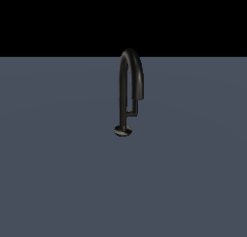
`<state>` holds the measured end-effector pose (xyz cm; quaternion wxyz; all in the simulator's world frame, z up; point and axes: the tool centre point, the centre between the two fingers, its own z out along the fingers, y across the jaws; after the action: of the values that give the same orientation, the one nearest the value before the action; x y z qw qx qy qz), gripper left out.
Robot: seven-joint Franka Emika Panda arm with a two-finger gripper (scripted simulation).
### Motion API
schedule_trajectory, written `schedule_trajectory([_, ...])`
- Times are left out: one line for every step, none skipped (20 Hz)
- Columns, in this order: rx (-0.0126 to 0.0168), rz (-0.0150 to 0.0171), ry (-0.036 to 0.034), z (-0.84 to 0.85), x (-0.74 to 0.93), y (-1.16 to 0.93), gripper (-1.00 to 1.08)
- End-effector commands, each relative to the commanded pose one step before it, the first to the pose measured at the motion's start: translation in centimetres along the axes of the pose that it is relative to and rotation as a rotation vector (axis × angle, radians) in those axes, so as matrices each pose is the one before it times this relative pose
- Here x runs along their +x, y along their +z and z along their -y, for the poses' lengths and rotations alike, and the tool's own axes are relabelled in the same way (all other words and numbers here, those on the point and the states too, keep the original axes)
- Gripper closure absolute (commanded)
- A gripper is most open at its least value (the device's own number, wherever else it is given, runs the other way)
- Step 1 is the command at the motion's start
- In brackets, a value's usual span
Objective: Turn on the faucet by rotating a designated handle.
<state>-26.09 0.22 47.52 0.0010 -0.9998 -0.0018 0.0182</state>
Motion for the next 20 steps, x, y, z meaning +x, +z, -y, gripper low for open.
schedule_trajectory([0.00000, 0.00000, 0.00000, -0.001, 0.000, 0.000, 1.08])
schedule_trajectory([0.00000, 0.00000, 0.00000, 0.022, -0.003, -0.008, 1.08])
schedule_trajectory([0.00108, 0.00136, 0.00112, -0.018, 0.058, 0.014, 1.08])
schedule_trajectory([0.00126, 0.00157, 0.00130, 0.012, 0.063, 0.003, 1.08])
schedule_trajectory([0.00181, 0.00227, 0.00187, 0.013, 0.092, 0.007, 1.08])
schedule_trajectory([0.00235, 0.00294, 0.00243, 0.015, 0.119, 0.009, 1.08])
schedule_trajectory([0.00287, 0.00360, 0.00297, 0.018, 0.146, 0.011, 1.08])
schedule_trajectory([0.00342, 0.00428, 0.00353, 0.020, 0.173, 0.014, 1.08])
schedule_trajectory([0.00393, 0.00492, 0.00407, 0.024, 0.199, 0.016, 1.08])
schedule_trajectory([0.00448, 0.00561, 0.00463, 0.027, 0.227, 0.018, 1.08])
schedule_trajectory([0.00501, 0.00627, 0.00517, 0.032, 0.253, 0.020, 1.08])
schedule_trajectory([0.00556, 0.00697, 0.00575, 0.034, 0.282, 0.022, 1.08])
schedule_trajectory([0.00610, 0.00764, 0.00631, 0.039, 0.309, 0.024, 1.08])
schedule_trajectory([0.00667, 0.00835, 0.00689, 0.041, 0.338, 0.026, 1.08])
schedule_trajectory([0.00724, 0.00907, 0.00748, 0.045, 0.367, 0.029, 1.08])
schedule_trajectory([0.00781, 0.00978, 0.00807, 0.048, 0.395, 0.031, 1.08])
schedule_trajectory([0.00839, 0.01051, 0.00867, 0.052, 0.425, 0.033, 1.08])
schedule_trajectory([0.00899, 0.01126, 0.00928, 0.055, 0.455, 0.036, 1.08])
schedule_trajectory([0.00959, 0.01201, 0.00990, 0.058, 0.485, 0.038, 1.08])
schedule_trajectory([0.01020, 0.01277, 0.01052, 0.062, 0.516, 0.040, 1.08])
